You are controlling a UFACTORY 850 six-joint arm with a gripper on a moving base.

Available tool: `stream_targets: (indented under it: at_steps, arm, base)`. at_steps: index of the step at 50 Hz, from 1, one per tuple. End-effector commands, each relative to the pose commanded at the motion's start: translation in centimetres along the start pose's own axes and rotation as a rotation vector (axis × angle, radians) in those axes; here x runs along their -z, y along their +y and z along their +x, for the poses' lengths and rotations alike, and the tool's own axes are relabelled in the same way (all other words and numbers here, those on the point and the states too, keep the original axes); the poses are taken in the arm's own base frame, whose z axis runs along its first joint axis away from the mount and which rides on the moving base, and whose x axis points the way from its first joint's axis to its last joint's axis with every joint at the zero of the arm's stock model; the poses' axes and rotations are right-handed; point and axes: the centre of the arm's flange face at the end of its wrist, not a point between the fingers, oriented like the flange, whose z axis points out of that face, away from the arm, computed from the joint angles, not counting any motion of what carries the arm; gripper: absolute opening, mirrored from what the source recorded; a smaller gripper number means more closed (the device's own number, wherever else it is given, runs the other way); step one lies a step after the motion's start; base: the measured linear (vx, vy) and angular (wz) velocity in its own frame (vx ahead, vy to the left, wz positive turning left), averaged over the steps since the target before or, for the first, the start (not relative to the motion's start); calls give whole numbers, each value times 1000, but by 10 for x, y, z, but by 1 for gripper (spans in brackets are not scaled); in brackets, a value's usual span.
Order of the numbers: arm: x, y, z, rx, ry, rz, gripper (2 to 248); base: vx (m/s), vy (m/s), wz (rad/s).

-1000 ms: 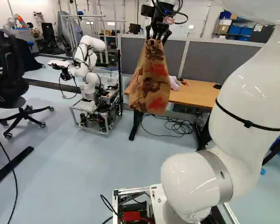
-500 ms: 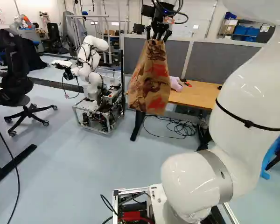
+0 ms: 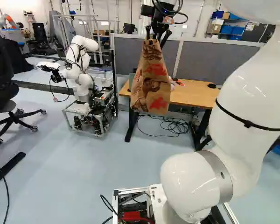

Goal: Pick up the bag on the ground and place it on the table

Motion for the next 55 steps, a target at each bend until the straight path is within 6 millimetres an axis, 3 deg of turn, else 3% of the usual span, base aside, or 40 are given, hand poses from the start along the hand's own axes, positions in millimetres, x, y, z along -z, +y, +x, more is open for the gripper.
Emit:
stream_targets:
  at_steps: [55]
  arm:
    - [0,0,0,0,0,0,21]
  base:
    - [1,-29,-140]
